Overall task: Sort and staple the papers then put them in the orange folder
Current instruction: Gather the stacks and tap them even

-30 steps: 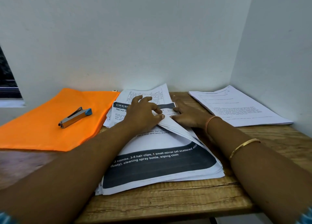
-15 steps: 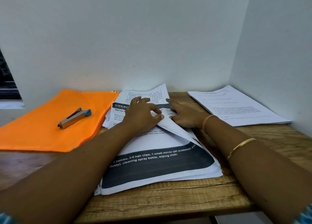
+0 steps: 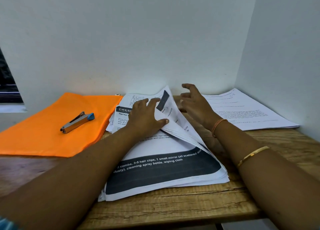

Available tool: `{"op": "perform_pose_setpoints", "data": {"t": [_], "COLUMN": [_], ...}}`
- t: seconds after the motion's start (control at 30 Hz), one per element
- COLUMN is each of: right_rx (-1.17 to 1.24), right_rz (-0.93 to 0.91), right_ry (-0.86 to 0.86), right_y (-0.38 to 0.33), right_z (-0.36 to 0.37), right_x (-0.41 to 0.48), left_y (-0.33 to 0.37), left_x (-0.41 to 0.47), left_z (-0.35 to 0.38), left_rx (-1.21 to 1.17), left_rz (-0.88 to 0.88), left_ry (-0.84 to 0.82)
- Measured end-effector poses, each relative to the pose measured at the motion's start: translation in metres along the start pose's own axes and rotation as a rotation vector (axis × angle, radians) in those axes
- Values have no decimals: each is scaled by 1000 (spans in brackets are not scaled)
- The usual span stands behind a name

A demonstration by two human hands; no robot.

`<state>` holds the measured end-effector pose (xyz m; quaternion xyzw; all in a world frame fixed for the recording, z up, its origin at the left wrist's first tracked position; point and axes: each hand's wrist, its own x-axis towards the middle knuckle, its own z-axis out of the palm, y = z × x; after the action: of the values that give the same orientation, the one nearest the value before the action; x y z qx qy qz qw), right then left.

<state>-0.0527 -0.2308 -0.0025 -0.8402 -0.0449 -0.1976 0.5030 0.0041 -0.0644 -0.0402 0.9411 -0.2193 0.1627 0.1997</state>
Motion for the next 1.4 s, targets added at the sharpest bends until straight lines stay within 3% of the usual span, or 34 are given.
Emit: {"op": "perform_pose_setpoints", "data": {"t": [0.07, 0.27, 0.43, 0.57, 0.7, 0.8, 1.0, 1.17, 1.27, 1.4], "right_rx": [103, 82, -25, -163, -197, -295, -183, 43, 165, 330], "right_rz": [54, 89, 74, 91, 131, 175, 186, 411, 441, 469], "right_ry": [-49, -193, -278, -468, -598, -576, -331, -299, -230, -146], "right_y": [-2, -11, -10, -10, -11, -8, -6, 0, -3, -3], "right_z": [-1, 8, 9, 10, 9, 11, 7, 0, -7, -28], "right_x": [-1, -4, -6, -7, -10, -6, 1, 4, 7, 8], "left_y": [3, 10, 13, 19, 27, 29, 27, 20, 15, 3], "left_x": [-2, -11, -12, -17, -24, -22, -12, -7, -6, -2], "left_z": [-3, -10, -18, -22, -27, -24, -17, -15, -16, -18], "left_rx": [-50, 5, -137, -171, -300, -449, -659, -723, -659, -331], "left_rz": [-12, 37, -31, -13, -138, -208, -272, -293, -267, -219], "left_ry": [20, 3, -118, -134, -201, -159, -67, -66, -21, 182]}}
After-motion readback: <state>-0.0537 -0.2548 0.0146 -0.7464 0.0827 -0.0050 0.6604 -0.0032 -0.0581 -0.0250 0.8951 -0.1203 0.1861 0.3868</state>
